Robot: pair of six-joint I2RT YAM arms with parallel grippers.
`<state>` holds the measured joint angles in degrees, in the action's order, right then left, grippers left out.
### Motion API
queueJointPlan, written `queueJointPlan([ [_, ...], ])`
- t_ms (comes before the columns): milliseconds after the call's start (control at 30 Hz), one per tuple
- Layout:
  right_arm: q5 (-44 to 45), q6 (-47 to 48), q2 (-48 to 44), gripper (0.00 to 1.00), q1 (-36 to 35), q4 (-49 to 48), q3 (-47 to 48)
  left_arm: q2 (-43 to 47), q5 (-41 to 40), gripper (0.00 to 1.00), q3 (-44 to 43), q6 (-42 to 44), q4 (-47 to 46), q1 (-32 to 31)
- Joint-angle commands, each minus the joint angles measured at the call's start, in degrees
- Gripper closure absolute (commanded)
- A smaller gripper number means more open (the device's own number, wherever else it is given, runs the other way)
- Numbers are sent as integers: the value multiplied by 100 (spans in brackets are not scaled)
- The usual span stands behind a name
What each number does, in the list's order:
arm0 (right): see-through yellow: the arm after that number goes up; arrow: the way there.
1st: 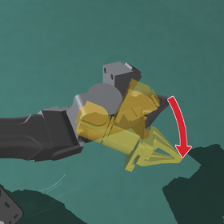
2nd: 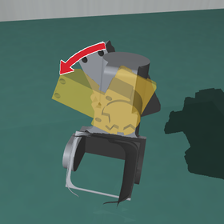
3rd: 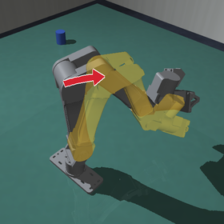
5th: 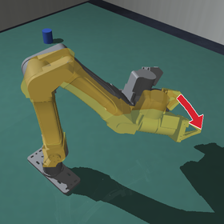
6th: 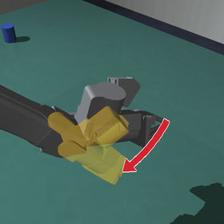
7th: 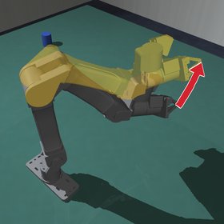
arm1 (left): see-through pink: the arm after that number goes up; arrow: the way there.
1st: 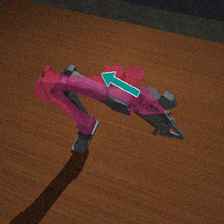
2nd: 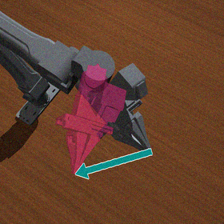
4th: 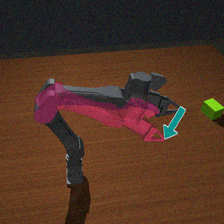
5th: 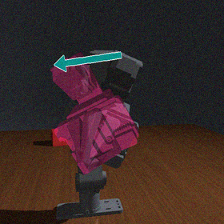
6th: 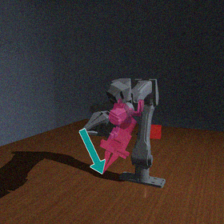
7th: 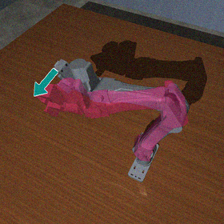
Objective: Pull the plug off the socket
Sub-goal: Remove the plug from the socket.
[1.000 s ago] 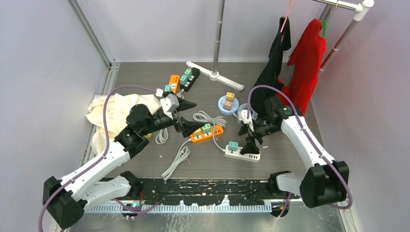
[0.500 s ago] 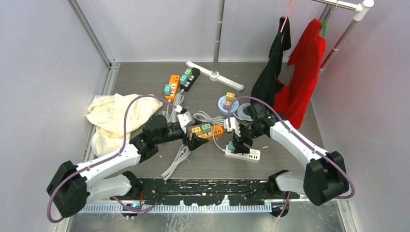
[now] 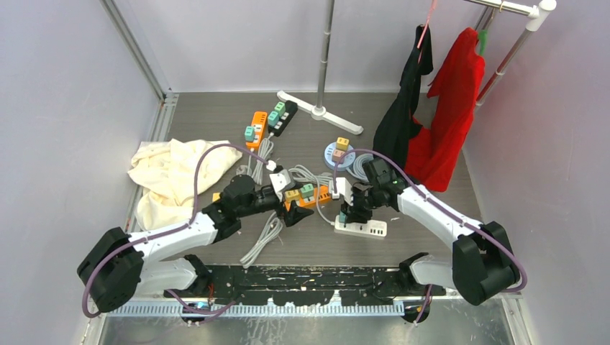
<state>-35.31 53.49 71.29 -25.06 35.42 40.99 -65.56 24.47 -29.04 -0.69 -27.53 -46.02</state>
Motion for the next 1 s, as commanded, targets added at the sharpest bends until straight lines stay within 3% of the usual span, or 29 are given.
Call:
queueJointPlan([
  [0,21,-369,-86,81,54,-360,14,-185,-239,13,117,-512,-1071,-30],
  [167,-701,-1249,-298,99,950,-528,265,-442,-882,14,-22,-1520,-1252,-35],
  [400,-1588,-3436,-868,99,2013,-1496,31,-1015,-1535,16,-1034,-3514,-266,38],
  [600,-1820,-4450,-1236,99,2517,-2144,-367,-1903,-838,20,-2014,-5371,548,275],
  [833,-1884,-5142,-1414,99,2611,-2662,-543,-2617,-450,23,-2802,-6104,1668,201],
  [967,-1892,-5385,-1470,99,2611,-2885,-644,-2725,-632,23,-2792,-6166,1685,-6],
])
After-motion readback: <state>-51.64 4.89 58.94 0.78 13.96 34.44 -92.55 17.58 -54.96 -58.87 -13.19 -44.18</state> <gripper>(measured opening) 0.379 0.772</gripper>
